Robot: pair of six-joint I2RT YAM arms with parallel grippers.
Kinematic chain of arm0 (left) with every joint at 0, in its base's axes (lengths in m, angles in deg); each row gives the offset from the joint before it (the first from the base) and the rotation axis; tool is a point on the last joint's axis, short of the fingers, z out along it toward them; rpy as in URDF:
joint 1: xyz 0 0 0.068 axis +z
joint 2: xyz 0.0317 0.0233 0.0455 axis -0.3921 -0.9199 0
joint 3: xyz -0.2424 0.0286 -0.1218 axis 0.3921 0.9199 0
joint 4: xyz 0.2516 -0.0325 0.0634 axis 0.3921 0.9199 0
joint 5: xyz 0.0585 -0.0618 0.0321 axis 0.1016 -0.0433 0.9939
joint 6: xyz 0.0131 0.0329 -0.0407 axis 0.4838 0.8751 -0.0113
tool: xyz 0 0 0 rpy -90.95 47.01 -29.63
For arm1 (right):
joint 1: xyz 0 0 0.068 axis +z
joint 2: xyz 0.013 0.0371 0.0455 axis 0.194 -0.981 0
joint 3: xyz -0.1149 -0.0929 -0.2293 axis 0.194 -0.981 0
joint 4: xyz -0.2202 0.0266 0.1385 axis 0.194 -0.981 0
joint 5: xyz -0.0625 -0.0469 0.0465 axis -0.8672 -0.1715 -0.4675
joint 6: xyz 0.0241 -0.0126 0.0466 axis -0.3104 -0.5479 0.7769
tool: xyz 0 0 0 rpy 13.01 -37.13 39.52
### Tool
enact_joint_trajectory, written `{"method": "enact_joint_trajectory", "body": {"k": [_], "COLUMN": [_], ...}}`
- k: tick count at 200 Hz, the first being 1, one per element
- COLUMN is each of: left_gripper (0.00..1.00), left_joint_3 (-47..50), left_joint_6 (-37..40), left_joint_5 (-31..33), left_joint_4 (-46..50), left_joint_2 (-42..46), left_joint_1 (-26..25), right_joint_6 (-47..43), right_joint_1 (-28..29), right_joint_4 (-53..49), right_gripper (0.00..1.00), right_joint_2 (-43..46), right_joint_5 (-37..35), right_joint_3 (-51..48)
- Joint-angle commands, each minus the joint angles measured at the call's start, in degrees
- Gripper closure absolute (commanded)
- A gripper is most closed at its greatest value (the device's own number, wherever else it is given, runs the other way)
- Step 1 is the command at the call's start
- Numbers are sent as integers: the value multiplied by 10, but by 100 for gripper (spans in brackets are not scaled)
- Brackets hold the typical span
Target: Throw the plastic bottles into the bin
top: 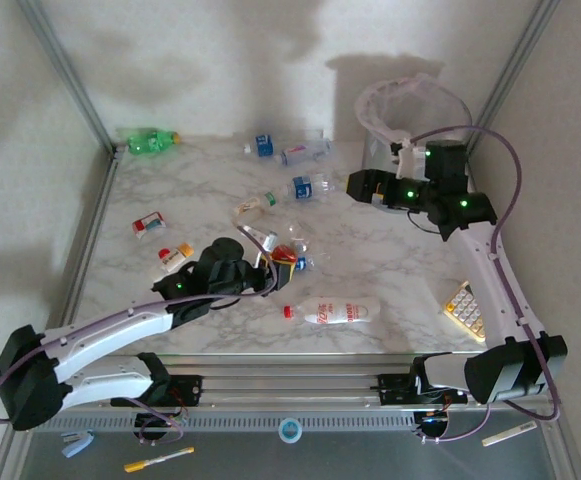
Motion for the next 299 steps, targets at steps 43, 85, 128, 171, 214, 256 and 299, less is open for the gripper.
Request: {"method": "enact_joint_trajectory", "body": {"k": [43, 85, 128, 171, 214, 256, 299], "left_gripper": [58, 58, 58, 58, 58, 59, 56], "left_joint_3": [-10, -12, -14, -14, -12, -11, -7], "left_joint_6": [-4, -2, 3, 6, 10, 14, 19], "left_joint_5": [2, 7, 13, 23, 28, 18, -1], "left_joint_4": [-51, -55, -53, -49, -47, -55, -67], "left_joint_2": [28, 25, 29, 29, 29, 27, 30], "left_joint_1": [-3, -10, -13, -13, -14, -15, -21], "right_joint_6": [37, 27, 8, -14, -26, -30, -36], "right_joint_1": [85, 128, 162, 197, 205, 205, 205], "right_joint_4": [78, 76, 62, 40, 17, 6, -4], "right_gripper": [1, 1, 2, 8, 17, 29, 35], "right_joint_2": [-9, -30, -46, -63, -67, -76, -86], "right_joint_5": [139, 160, 162, 165, 166, 171, 171], "right_joint_3": [-35, -45, -49, -48, -47, -37, -27]}}
